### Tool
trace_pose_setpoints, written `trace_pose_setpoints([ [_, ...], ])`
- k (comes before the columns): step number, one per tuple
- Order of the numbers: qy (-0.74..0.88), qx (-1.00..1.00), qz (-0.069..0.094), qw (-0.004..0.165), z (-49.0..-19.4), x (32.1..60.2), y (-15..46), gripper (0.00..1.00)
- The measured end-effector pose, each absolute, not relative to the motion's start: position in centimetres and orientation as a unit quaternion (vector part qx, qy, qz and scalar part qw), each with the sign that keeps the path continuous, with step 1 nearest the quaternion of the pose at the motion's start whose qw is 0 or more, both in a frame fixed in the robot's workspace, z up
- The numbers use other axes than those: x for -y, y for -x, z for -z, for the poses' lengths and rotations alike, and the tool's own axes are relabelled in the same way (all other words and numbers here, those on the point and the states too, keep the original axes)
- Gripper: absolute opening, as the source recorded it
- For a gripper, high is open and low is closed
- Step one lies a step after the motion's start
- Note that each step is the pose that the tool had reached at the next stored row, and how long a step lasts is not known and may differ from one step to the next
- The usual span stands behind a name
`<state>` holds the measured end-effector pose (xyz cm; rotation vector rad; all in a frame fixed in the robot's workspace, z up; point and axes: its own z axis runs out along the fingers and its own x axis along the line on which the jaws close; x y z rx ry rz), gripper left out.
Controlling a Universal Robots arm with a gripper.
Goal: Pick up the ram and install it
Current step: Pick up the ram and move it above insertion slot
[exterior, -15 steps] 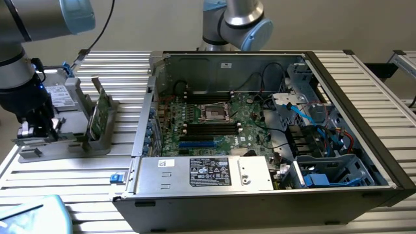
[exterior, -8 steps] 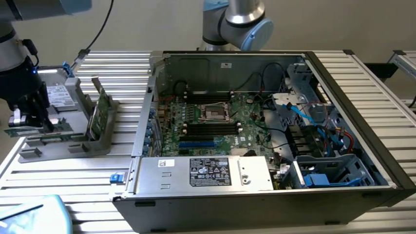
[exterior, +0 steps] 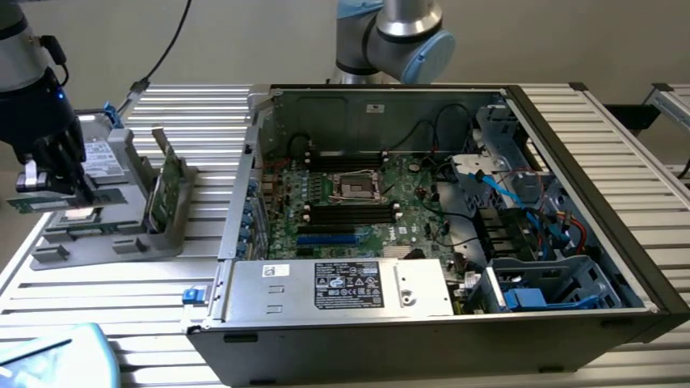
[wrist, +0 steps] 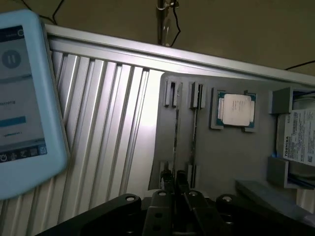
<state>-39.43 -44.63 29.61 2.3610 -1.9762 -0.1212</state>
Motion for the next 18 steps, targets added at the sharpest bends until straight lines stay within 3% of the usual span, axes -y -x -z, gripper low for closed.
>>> trace_pose_setpoints([
  [18,-0.766,0.640,0.055,0.021,-35.5,44.8,33.7,0.14],
])
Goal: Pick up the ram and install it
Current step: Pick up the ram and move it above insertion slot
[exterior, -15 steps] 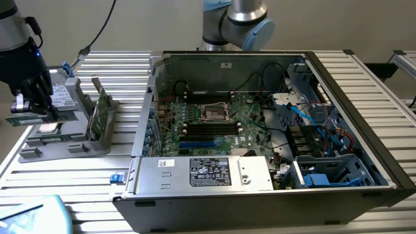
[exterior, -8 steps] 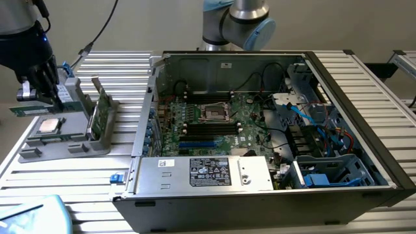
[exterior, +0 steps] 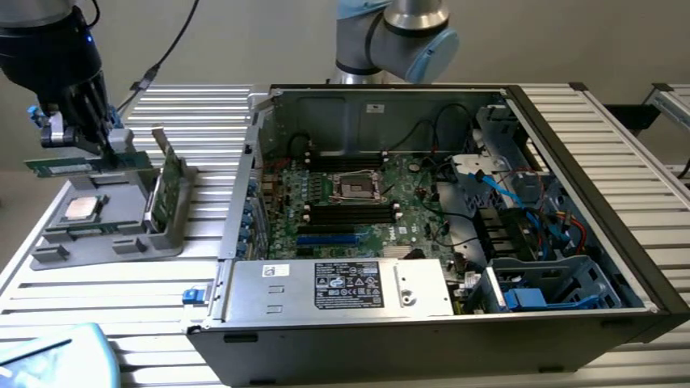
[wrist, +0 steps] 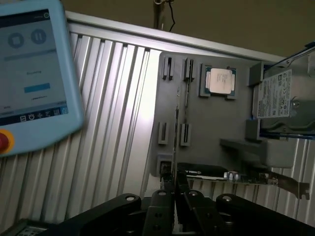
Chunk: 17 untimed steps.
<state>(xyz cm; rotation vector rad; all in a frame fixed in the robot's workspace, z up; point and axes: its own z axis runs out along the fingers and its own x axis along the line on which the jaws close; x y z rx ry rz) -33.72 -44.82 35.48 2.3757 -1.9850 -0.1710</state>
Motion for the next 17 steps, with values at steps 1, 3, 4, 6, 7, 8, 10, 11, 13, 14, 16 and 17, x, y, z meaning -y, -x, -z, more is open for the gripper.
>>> trace_pose_setpoints([
  [1,-0.766,0.640,0.056,0.020,-35.8,44.8,33.4,0.14],
  [3,-0.766,0.640,0.058,0.019,-36.4,44.8,32.8,0.14],
  [4,-0.766,0.640,0.059,0.018,-36.7,44.9,32.5,0.14],
  [6,-0.766,0.640,0.062,0.017,-37.3,44.9,31.8,0.14],
  [7,-0.766,0.640,0.063,0.016,-37.5,44.9,31.5,0.14],
  [8,-0.766,0.639,0.064,0.015,-37.8,44.9,31.2,0.14],
  [10,-0.766,0.639,0.066,0.013,-38.3,44.9,30.6,0.14],
  [11,-0.766,0.639,0.068,0.013,-38.6,44.9,30.3,0.14],
  [13,-0.766,0.639,0.070,0.011,-39.1,44.9,29.6,0.14],
  [14,-0.766,0.639,0.072,0.010,-39.4,44.9,29.3,0.14],
  [16,-0.766,0.639,0.074,0.008,-39.9,44.9,28.7,0.14],
  [17,-0.766,0.638,0.076,0.007,-40.1,44.9,28.4,0.14],
])
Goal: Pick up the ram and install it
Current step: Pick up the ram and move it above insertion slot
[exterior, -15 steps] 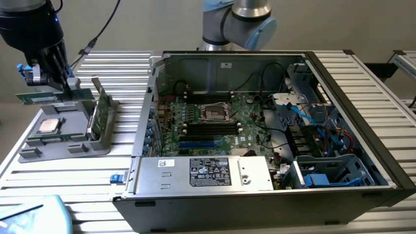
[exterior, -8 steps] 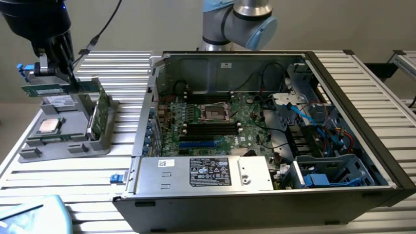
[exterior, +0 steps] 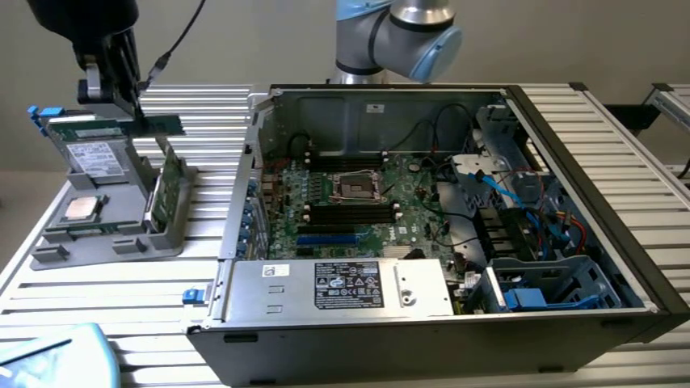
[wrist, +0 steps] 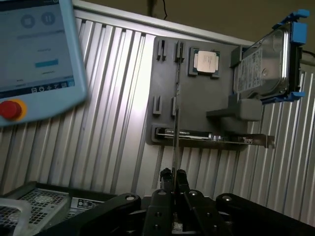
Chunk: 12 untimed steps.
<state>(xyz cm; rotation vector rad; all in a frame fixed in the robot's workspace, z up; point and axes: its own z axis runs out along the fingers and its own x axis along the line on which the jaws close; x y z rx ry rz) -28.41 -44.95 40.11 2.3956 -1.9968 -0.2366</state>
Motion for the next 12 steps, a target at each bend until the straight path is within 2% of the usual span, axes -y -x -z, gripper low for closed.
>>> trace_pose_setpoints([
  [7,-0.766,0.637,0.085,-0.004,-41.2,45.2,25.8,0.14],
  [12,-0.766,0.637,0.086,-0.005,-41.6,45.8,24.0,0.14],
])
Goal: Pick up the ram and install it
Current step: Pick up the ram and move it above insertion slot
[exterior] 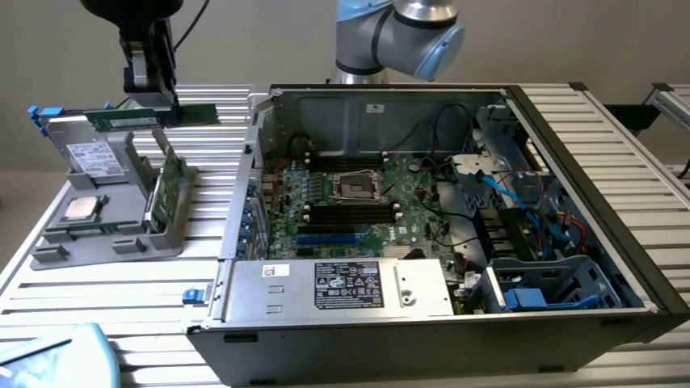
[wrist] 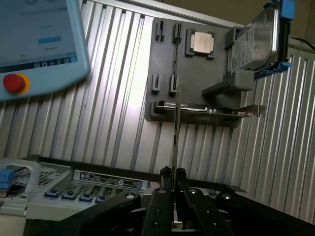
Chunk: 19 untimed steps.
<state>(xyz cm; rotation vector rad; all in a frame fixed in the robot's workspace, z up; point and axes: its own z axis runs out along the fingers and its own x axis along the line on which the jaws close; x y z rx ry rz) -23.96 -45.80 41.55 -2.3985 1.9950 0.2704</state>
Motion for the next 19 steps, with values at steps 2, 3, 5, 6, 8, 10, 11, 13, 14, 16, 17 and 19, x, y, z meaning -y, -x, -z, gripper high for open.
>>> trace_pose_setpoints([
  [2,0.766,-0.637,-0.086,0.005,-41.6,46.0,23.5,0.14],
  [3,0.766,-0.637,-0.086,0.005,-41.6,46.1,23.2,0.14],
  [5,0.766,-0.637,-0.086,0.005,-41.7,46.2,23.0,0.14],
  [6,0.766,-0.637,-0.084,0.006,-41.6,46.2,22.9,0.14],
  [8,0.767,-0.638,-0.077,0.010,-41.6,46.2,22.9,0.14],
  [10,0.767,-0.638,-0.069,0.015,-41.6,46.2,22.9,0.14],
  [11,0.767,-0.638,-0.067,0.017,-41.5,46.2,22.8,0.14],
  [13,0.767,-0.638,-0.063,0.020,-41.5,46.3,22.7,0.14],
  [14,0.767,-0.638,-0.062,0.020,-41.5,46.3,22.5,0.14],
  [16,0.767,-0.638,-0.062,0.020,-41.5,46.4,21.9,0.14],
  [17,0.767,-0.638,-0.062,0.020,-41.5,46.5,21.5,0.14],
  [19,0.767,-0.638,-0.062,0.020,-41.5,46.7,20.7,0.14],
])
